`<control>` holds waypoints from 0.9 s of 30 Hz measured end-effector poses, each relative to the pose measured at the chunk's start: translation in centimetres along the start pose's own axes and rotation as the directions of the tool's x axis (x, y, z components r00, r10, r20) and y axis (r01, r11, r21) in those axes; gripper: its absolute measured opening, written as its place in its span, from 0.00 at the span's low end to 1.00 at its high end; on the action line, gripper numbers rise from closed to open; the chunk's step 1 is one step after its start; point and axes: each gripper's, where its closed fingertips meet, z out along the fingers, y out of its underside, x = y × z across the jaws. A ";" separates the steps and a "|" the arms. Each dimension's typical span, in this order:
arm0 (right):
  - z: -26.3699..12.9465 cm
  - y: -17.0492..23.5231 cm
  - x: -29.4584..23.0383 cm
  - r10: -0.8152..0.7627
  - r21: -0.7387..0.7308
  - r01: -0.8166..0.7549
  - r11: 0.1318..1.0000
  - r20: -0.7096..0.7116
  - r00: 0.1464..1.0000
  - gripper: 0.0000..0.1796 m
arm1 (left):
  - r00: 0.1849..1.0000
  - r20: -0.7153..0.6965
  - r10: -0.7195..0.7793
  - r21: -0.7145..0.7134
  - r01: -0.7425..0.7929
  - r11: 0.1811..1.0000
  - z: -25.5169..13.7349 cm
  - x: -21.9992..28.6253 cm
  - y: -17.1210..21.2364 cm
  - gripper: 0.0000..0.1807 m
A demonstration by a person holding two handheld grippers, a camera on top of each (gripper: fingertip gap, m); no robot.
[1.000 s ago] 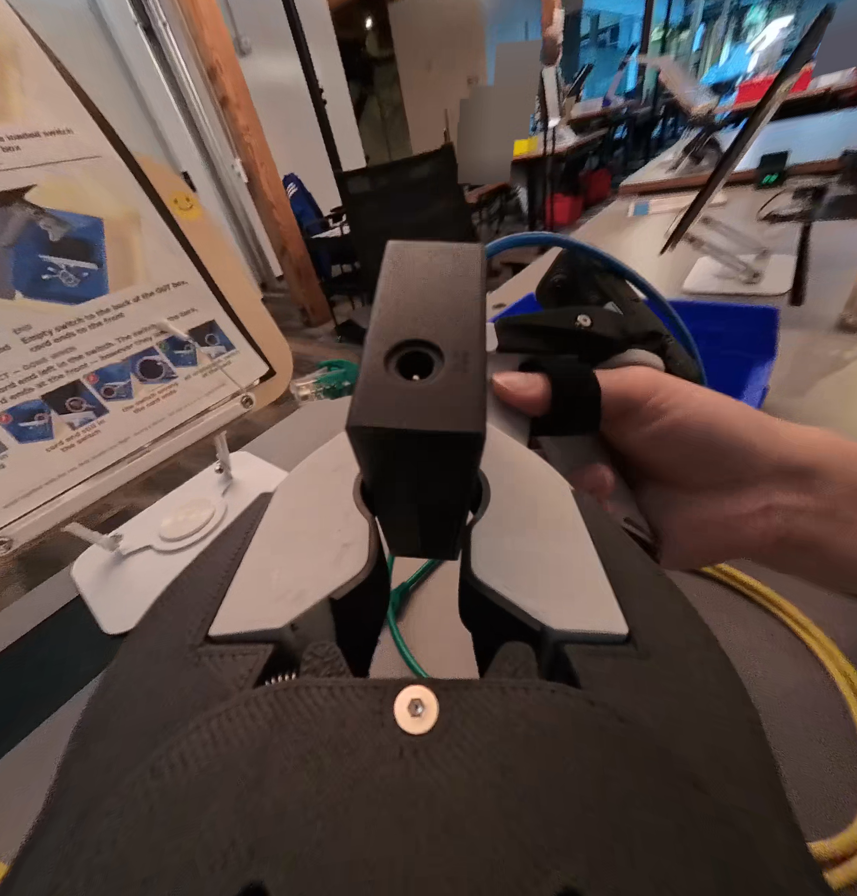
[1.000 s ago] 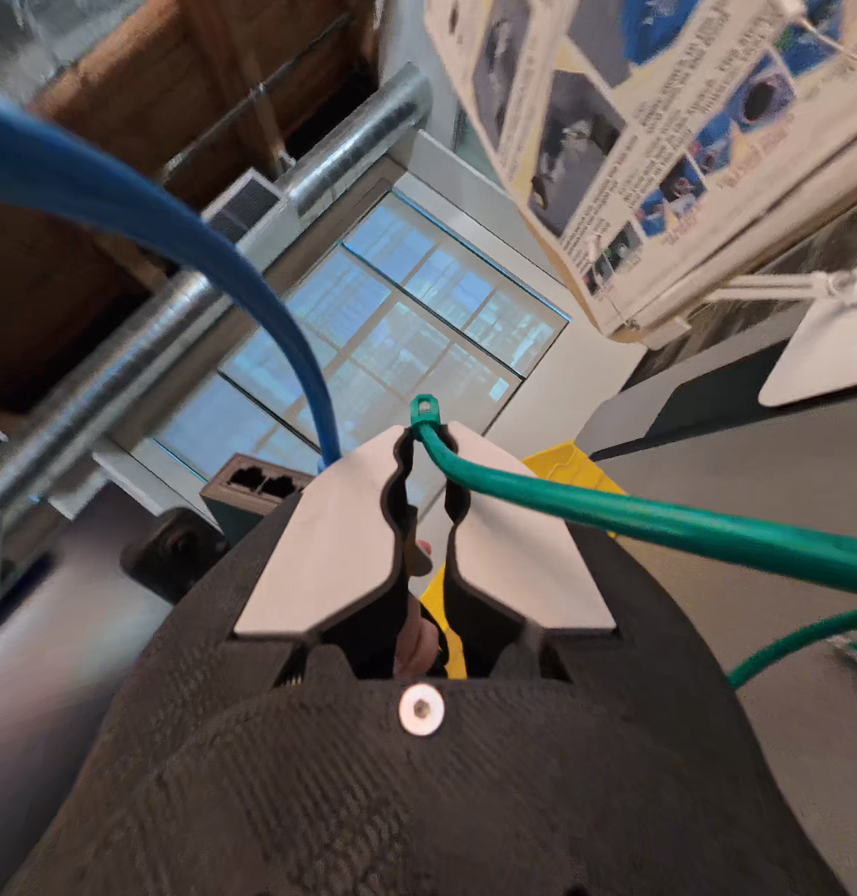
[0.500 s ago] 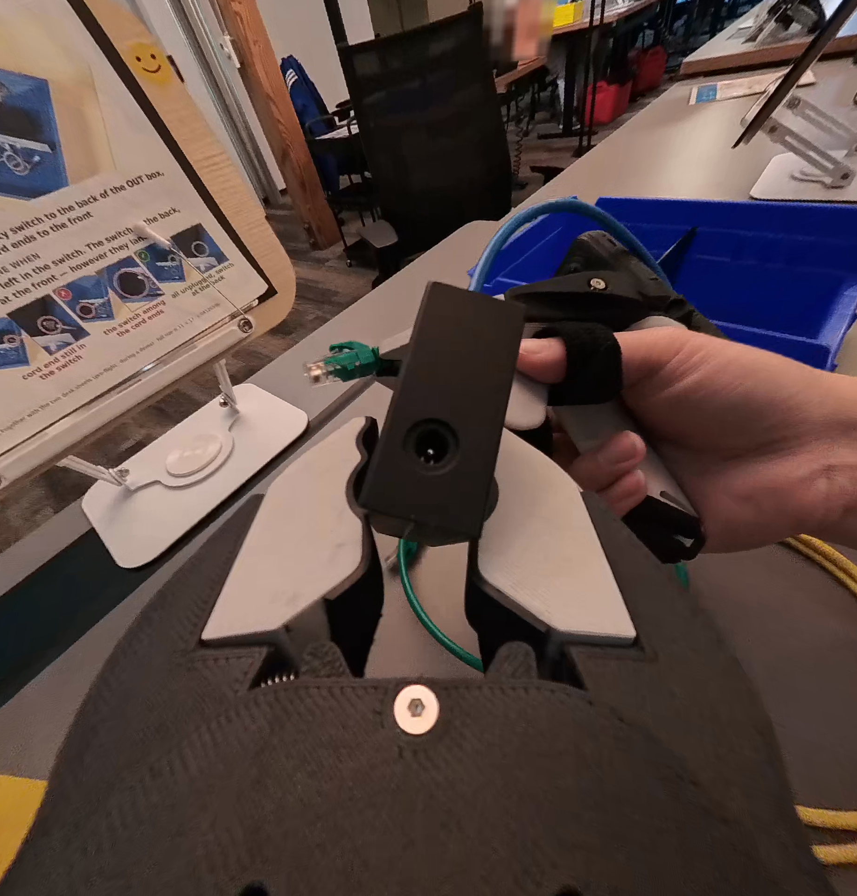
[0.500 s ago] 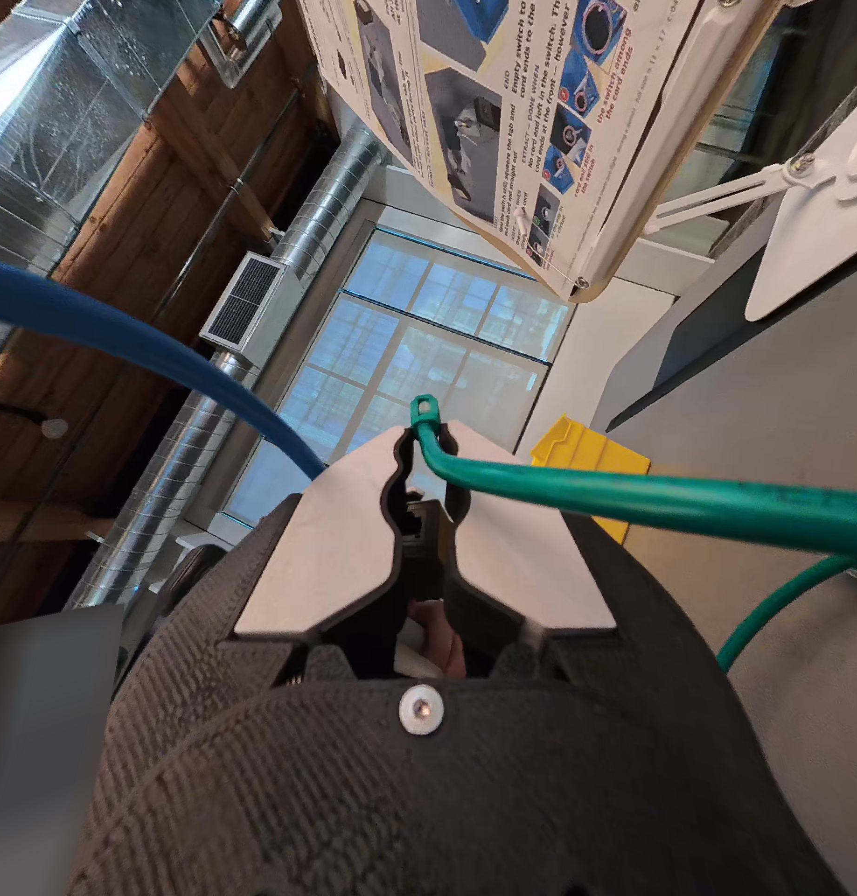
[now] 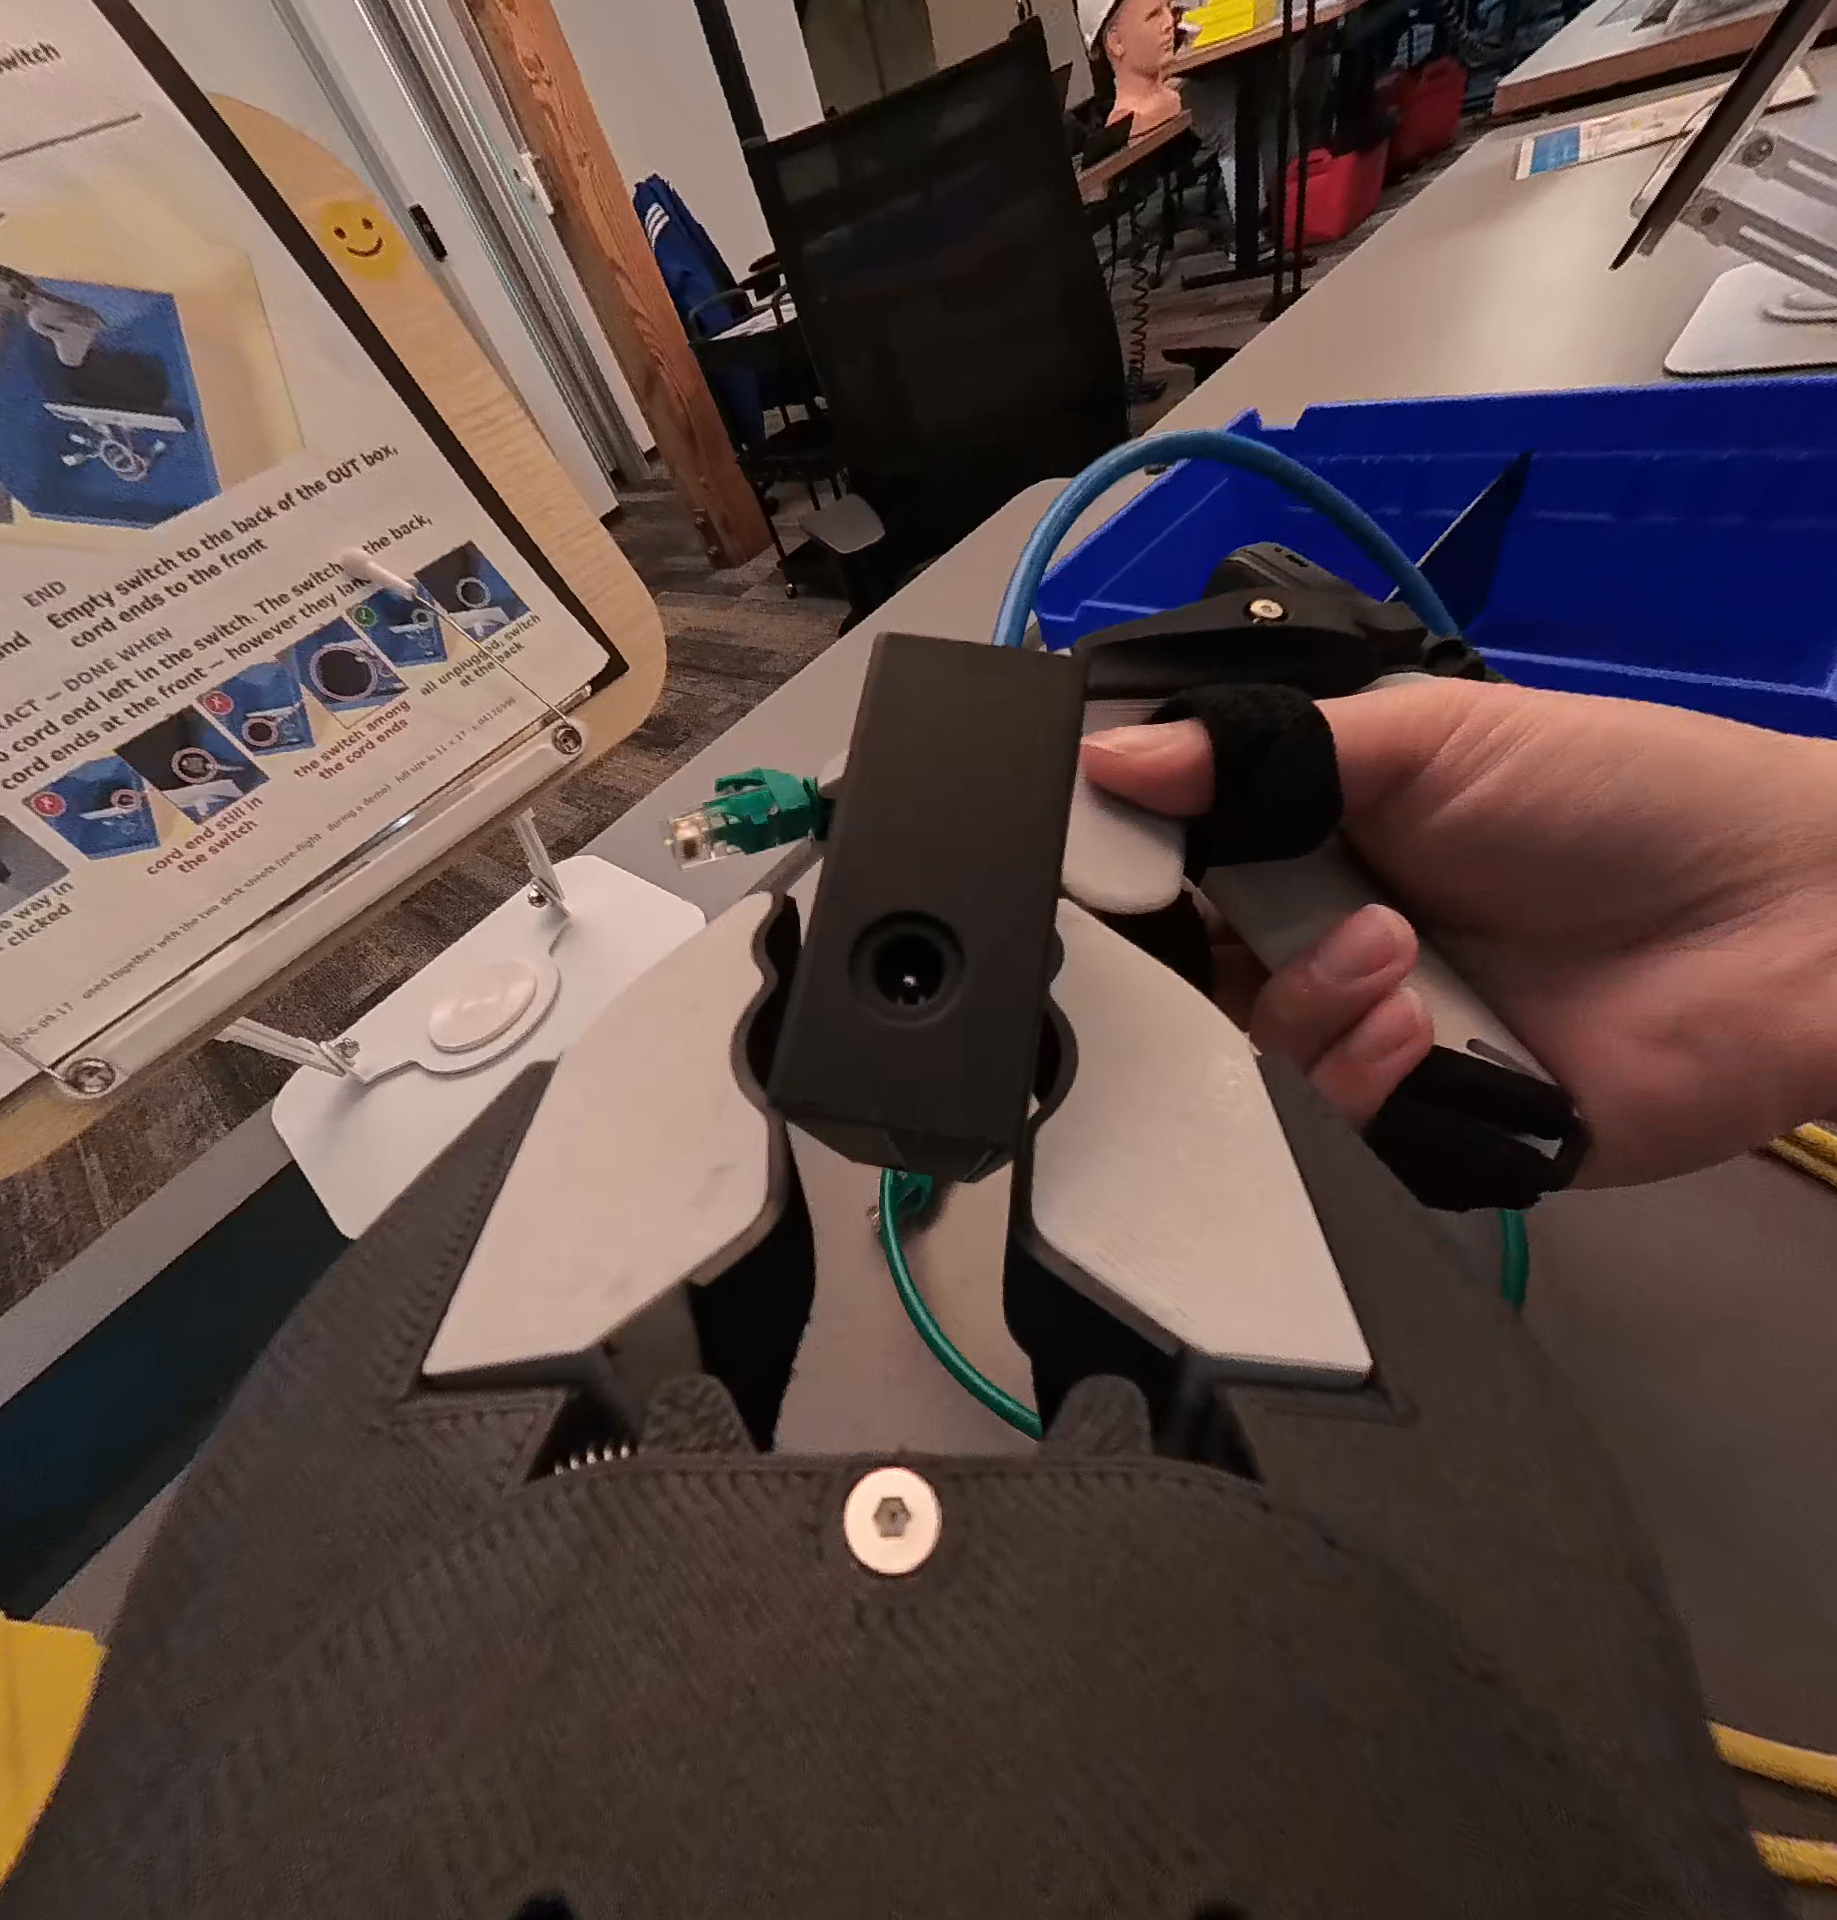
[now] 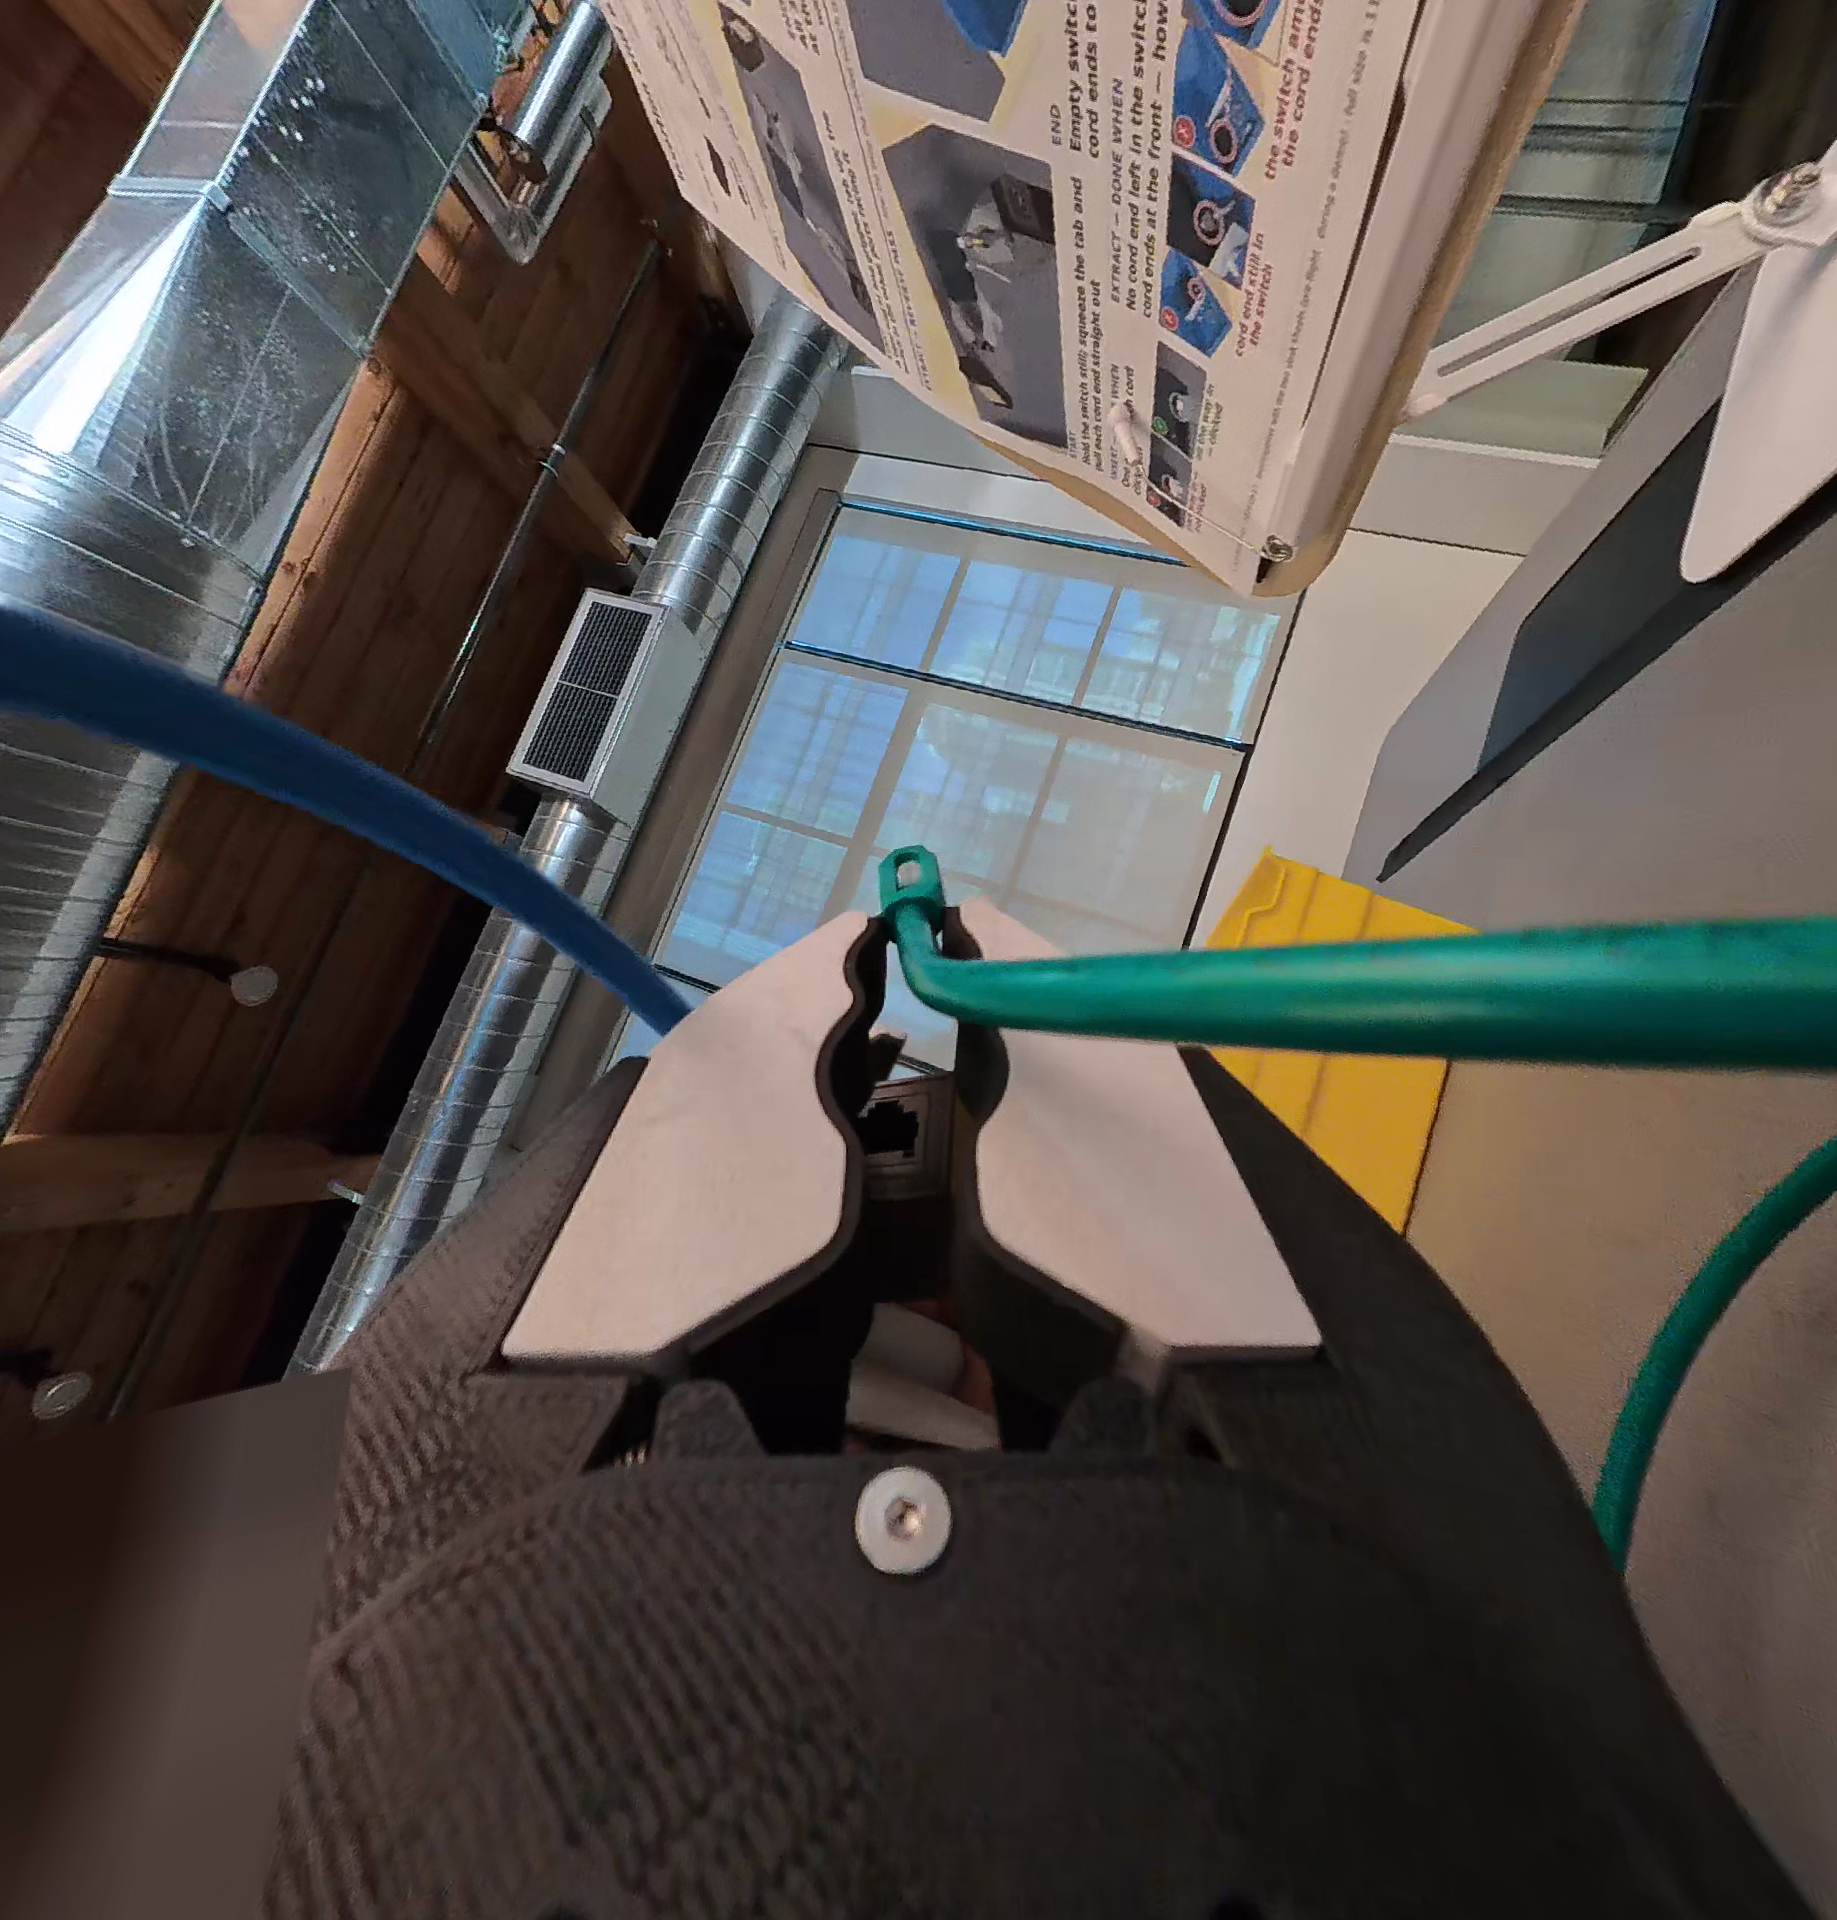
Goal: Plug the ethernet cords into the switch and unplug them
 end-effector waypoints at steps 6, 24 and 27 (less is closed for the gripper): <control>0.0 0.0 -0.3 0.005 0.002 -0.005 1.000 0.007 1.000 0.06 | 1.000 -0.019 0.009 -0.005 -0.009 1.000 -0.1 0.4 -0.1 0.23; -0.1 -0.3 0.1 0.068 0.012 -0.068 0.998 0.010 0.998 0.06 | 0.998 -0.061 0.006 -0.074 -0.011 0.997 0.3 1.2 1.0 0.26; -0.1 -0.2 0.1 0.074 0.008 -0.074 0.997 0.012 0.997 0.06 | 0.999 -0.046 0.013 -0.068 -0.016 0.998 0.3 0.9 0.8 0.26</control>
